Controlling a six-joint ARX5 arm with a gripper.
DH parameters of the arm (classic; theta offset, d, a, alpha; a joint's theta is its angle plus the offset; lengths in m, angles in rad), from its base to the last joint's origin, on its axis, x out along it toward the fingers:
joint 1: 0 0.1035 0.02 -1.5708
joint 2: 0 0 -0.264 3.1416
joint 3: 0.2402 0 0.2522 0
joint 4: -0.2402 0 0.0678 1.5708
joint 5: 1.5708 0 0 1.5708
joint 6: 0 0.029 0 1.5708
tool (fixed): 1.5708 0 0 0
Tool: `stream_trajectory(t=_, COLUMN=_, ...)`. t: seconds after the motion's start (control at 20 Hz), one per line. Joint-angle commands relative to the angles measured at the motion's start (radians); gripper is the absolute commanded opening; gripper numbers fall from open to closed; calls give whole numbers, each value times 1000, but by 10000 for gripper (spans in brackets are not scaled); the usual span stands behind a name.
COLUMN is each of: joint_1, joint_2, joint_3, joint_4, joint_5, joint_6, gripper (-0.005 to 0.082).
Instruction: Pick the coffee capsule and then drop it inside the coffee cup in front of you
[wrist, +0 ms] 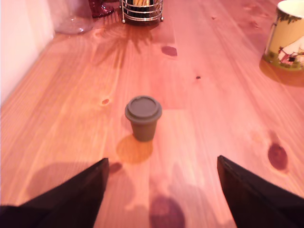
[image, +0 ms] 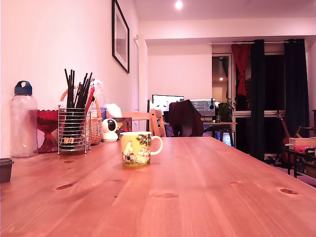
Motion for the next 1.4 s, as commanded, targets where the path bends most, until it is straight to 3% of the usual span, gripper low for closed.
stream_trajectory(t=0.0, joint_1=3, joint_2=46, joint_3=-5, joint_4=61, joint_5=10, joint_6=10, gripper=661)
stream_trajectory(t=0.35, joint_1=3, joint_2=255, joint_3=50, joint_4=202, joint_5=20, joint_6=50, gripper=661)
stream_trajectory(t=0.7, joint_1=11, joint_2=458, joint_3=136, joint_4=307, joint_5=28, joint_6=54, gripper=659)
stream_trajectory(t=1.35, joint_1=81, joint_2=640, joint_3=301, joint_4=320, joint_5=89, joint_6=65, gripper=656)
